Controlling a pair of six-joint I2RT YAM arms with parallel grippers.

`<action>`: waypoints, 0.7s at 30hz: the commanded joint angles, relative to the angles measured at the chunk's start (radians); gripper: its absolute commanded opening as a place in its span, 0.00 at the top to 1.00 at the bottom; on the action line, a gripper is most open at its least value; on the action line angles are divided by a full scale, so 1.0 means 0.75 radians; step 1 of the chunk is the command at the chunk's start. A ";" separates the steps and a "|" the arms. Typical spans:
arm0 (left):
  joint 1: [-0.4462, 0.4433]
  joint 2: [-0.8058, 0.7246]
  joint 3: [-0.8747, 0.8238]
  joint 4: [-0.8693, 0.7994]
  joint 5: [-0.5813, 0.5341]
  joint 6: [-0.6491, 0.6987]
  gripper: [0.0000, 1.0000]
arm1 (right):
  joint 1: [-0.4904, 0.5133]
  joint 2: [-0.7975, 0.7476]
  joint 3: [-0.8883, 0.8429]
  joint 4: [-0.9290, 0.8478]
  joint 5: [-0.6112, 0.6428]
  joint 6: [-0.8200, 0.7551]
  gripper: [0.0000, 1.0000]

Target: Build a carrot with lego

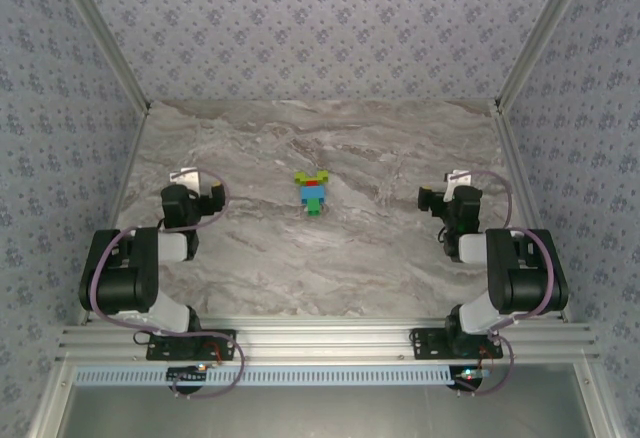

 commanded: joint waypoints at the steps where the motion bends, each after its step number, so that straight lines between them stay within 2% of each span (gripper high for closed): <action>1: 0.004 0.006 0.023 -0.003 0.021 -0.018 0.03 | -0.011 0.007 0.020 0.032 -0.011 -0.018 0.00; 4: 0.011 -0.002 -0.015 0.062 0.031 -0.025 0.03 | -0.018 0.002 -0.010 0.071 -0.025 -0.012 0.00; 6: 0.012 -0.008 -0.108 0.223 0.056 -0.021 0.02 | -0.018 -0.008 -0.099 0.227 0.005 -0.001 0.00; 8: 0.016 -0.006 -0.069 0.162 0.063 -0.023 0.02 | -0.020 -0.019 -0.162 0.329 0.032 0.009 0.00; 10: 0.016 0.006 0.033 -0.025 0.113 0.001 0.02 | -0.020 -0.011 -0.116 0.262 0.038 0.010 0.00; 13: 0.021 0.006 0.024 -0.009 0.119 -0.003 0.02 | -0.006 0.006 0.014 0.034 0.019 -0.014 0.00; 21: 0.021 0.007 0.026 -0.006 0.115 -0.006 0.02 | -0.006 0.011 0.020 0.032 -0.010 -0.023 0.00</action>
